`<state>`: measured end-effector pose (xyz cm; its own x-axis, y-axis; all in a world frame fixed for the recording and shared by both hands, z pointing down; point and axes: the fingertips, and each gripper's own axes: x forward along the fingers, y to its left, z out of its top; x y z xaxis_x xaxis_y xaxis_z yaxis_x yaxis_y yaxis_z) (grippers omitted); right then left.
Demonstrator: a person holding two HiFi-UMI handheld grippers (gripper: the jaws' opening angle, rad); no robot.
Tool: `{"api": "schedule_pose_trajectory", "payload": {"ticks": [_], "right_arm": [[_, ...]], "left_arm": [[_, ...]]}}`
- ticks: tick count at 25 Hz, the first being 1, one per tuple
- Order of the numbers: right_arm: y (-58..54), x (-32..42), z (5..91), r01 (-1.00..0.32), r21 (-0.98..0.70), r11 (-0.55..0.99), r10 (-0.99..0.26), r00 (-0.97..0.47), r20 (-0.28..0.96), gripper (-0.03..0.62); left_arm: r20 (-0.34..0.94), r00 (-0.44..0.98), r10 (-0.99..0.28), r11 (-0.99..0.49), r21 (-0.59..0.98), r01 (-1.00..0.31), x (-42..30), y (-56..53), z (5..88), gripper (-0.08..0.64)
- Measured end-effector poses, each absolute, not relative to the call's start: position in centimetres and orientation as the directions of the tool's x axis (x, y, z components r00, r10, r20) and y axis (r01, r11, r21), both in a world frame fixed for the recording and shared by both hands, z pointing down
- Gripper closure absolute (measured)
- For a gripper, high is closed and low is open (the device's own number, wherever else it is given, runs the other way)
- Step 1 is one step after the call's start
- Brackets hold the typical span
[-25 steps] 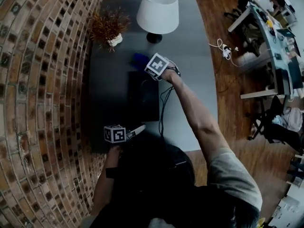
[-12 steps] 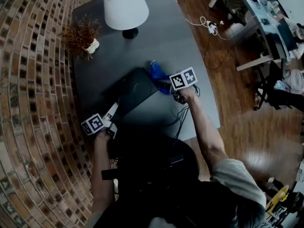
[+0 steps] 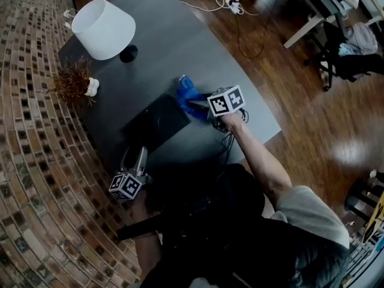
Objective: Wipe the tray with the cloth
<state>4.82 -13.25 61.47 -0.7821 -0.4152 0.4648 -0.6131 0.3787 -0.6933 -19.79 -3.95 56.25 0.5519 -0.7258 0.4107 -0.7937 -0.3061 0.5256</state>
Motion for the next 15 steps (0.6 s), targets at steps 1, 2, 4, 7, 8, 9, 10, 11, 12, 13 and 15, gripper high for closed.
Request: {"api": "schedule_pose_trajectory", "payload": {"ticks": [1,2,4,7,8,9,10,11,12,13,15], "right_arm": [[-14.9,4.0,60.6,-0.613,-0.682,0.399,-0.431,-0.782,0.451,0.446],[-16.7,3.1,60.1,-0.623,-0.664,0.414,-0.449,-0.774,0.446,0.446],[-19.9,1.8,59.8,-0.647,-0.637,0.418,-0.474,-0.754,0.455,0.445],[-20.9,-0.1,61.0,-0.643,-0.648,0.409,-0.424,-0.763,0.488,0.445],[-20.2,-0.4,61.3,-0.640,-0.648,0.413,-0.406,-0.766,0.498,0.445],[-19.2,-0.3,61.4,-0.637,-0.648,0.418,-0.397,-0.770,0.500,0.445],[-18.2,0.0,61.4,-0.632,-0.653,0.418,-0.397,-0.773,0.494,0.445],[-17.0,0.5,61.2,-0.624,-0.660,0.418,-0.396,-0.779,0.486,0.445],[-15.6,0.9,61.0,-0.617,-0.665,0.421,-0.390,-0.785,0.481,0.445],[-14.1,1.3,61.0,-0.613,-0.663,0.430,-0.378,-0.789,0.484,0.445],[-10.5,2.0,61.5,-0.616,-0.647,0.450,-0.340,-0.788,0.513,0.445]], "left_arm": [[0.447,0.561,-0.697,-0.348,0.473,-0.809,-18.9,-3.7,56.9,0.239],[0.481,0.562,-0.673,-0.375,0.433,-0.820,-18.3,-3.5,57.6,0.239],[0.521,0.554,-0.649,-0.386,0.402,-0.830,-17.6,-3.5,59.0,0.239],[0.542,0.539,-0.645,-0.359,0.408,-0.839,-17.2,-3.9,59.9,0.235],[0.545,0.536,-0.645,-0.354,0.409,-0.841,-17.2,-3.8,60.0,0.244],[0.545,0.536,-0.645,-0.352,0.411,-0.841,-17.2,-3.8,60.0,0.253],[0.542,0.539,-0.645,-0.351,0.416,-0.839,-17.2,-3.9,59.9,0.256],[0.539,0.540,-0.646,-0.350,0.419,-0.838,-17.2,-4.0,59.9,0.267],[0.538,0.540,-0.648,-0.350,0.419,-0.838,-17.2,-4.1,59.8,0.267],[0.538,0.537,-0.649,-0.349,0.416,-0.840,-17.3,-4.1,59.8,0.267],[0.542,0.528,-0.654,-0.343,0.409,-0.846,-17.4,-4.1,59.8,0.267]]}}
